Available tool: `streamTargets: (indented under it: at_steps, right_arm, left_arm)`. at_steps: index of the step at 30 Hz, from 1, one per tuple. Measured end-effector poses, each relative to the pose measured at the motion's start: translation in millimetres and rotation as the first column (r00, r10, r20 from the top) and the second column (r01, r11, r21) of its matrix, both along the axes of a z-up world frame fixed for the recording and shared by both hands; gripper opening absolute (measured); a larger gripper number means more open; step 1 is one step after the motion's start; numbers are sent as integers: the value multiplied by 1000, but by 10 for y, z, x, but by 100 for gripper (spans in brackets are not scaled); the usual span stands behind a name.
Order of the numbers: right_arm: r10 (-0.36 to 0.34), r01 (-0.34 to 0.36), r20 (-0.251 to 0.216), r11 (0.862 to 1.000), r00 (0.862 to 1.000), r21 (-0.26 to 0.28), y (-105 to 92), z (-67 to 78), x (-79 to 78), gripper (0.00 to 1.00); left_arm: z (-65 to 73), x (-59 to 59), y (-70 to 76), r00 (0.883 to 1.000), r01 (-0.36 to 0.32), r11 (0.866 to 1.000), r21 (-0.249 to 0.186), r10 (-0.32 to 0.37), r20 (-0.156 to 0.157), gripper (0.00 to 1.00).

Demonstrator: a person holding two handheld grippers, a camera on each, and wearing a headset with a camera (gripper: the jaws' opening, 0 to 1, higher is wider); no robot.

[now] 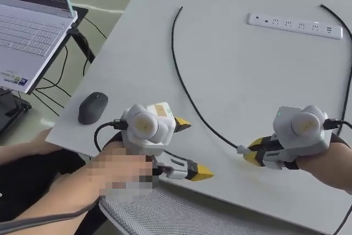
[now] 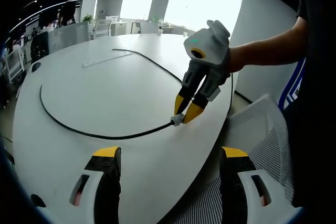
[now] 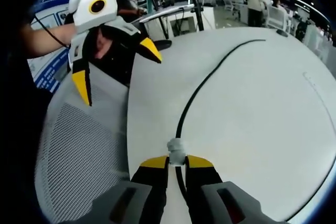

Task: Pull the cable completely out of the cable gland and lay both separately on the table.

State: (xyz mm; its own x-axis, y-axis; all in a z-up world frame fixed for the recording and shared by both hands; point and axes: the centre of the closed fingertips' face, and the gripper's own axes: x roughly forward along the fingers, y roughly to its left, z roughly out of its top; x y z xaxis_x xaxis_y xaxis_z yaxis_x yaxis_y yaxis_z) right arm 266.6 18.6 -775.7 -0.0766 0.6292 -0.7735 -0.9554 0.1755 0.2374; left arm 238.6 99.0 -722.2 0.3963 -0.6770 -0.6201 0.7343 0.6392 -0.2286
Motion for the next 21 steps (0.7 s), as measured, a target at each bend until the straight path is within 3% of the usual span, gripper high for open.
streamTargets:
  at_steps: [13,21]
  right_arm:
    - [28,-28,-16,999,999,22,-98,205,-158,6]
    - [34,-33,-5,998,999,54,-84,404,-267,6]
  left_arm:
    - [80,5,-163,998,60,998,16,-61,27,77]
    - [172,43,-266,996,74,997,-5,-74,50,76]
